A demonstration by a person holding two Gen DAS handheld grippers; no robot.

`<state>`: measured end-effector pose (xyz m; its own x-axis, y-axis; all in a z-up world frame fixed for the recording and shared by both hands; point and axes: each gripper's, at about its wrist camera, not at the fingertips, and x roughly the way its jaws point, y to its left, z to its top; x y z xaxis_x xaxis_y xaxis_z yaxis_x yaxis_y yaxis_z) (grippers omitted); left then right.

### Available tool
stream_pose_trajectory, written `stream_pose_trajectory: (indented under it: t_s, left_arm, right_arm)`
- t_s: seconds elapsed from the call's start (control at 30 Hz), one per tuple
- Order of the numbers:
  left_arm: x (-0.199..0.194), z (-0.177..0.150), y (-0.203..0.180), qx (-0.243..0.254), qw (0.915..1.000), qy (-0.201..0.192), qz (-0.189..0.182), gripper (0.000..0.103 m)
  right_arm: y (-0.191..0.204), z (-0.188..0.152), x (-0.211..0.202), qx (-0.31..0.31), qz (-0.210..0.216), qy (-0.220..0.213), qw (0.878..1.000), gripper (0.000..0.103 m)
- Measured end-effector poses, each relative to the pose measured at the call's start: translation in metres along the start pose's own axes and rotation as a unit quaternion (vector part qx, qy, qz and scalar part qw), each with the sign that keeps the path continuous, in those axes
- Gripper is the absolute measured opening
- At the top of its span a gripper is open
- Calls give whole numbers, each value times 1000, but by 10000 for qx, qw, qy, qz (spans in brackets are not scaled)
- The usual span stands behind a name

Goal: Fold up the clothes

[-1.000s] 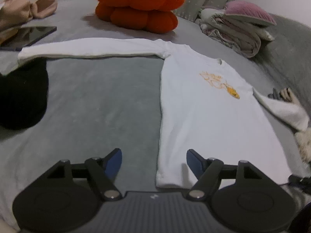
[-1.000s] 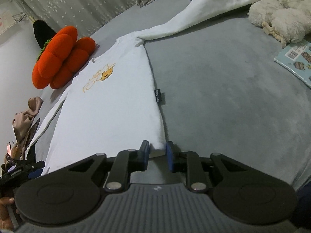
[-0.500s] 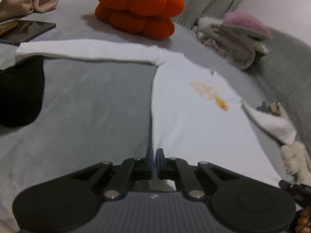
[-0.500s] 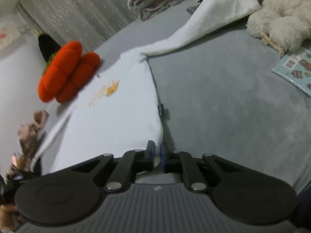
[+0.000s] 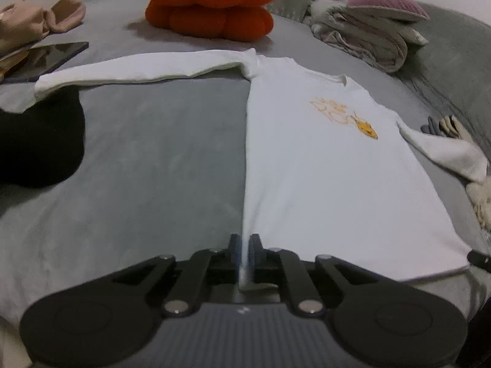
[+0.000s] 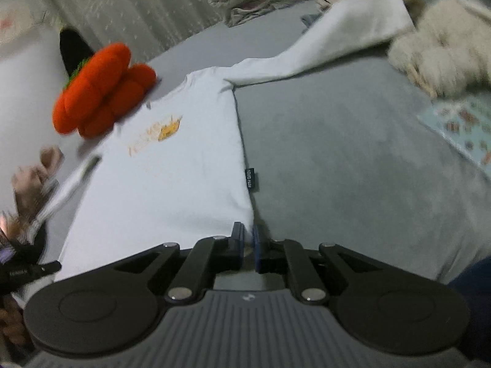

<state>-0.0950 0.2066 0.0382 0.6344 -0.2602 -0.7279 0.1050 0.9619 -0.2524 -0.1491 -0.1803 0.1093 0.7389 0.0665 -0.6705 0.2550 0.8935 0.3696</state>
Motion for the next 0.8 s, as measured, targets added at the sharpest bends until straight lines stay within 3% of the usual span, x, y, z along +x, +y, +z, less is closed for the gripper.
stream_pose_trajectory:
  t_s: [0.07, 0.1, 0.23, 0.43, 0.8]
  left_arm:
    - [-5, 6, 5, -91, 9998, -145, 97, 33]
    - [-7, 8, 8, -137, 9996, -218, 146, 35]
    - [-4, 16, 13, -183, 9992, -289, 216, 36]
    - [6, 25, 9, -63, 9990, -308, 308, 38]
    - [27, 38, -1, 162, 9985, -256, 448, 43]
  right_arm:
    - [-1, 1, 0, -52, -44, 7, 10000, 13]
    - [-5, 2, -1, 7, -88, -24, 10000, 16]
    - [-17, 10, -7, 213, -26, -186, 9996, 17]
    - [-8, 25, 12, -37, -112, -21, 9999, 17]
    - [17, 39, 66, -1367, -587, 667, 9866, 14]
